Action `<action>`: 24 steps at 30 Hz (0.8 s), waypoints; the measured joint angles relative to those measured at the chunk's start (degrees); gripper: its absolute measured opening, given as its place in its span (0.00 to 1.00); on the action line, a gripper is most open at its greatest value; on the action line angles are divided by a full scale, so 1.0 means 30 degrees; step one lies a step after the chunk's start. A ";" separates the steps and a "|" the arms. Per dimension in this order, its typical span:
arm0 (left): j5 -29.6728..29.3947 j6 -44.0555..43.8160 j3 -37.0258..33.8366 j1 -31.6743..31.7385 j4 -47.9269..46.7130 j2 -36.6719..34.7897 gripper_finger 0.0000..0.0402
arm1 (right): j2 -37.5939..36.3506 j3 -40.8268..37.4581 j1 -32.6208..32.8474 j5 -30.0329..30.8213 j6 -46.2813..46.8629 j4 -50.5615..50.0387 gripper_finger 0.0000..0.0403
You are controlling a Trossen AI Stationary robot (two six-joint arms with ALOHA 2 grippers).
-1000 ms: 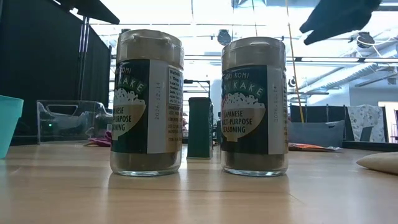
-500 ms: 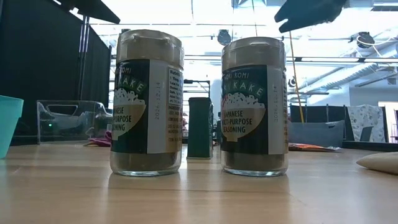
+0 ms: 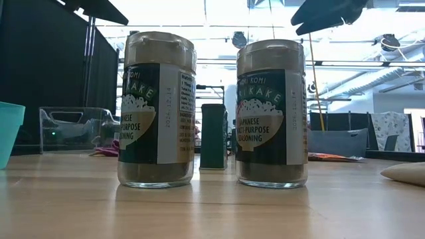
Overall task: Sort spices by type
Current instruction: Put the top black seasoning can into the light blue bin
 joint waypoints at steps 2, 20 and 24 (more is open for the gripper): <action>0.0000 0.0000 0.0000 -0.0005 -0.0007 -0.0005 0.03 | 0.0000 0.0000 0.0000 0.0001 0.0016 0.0000 0.79; 0.0007 -0.0057 0.0000 0.0002 0.0185 -0.0003 0.03 | 0.2130 0.0000 -0.0012 -0.2574 -0.0186 0.0576 0.79; 0.0022 -0.0926 0.0000 0.0000 0.0663 0.0002 0.03 | 0.2320 0.0000 -0.0045 -0.2556 -0.1980 0.1963 0.79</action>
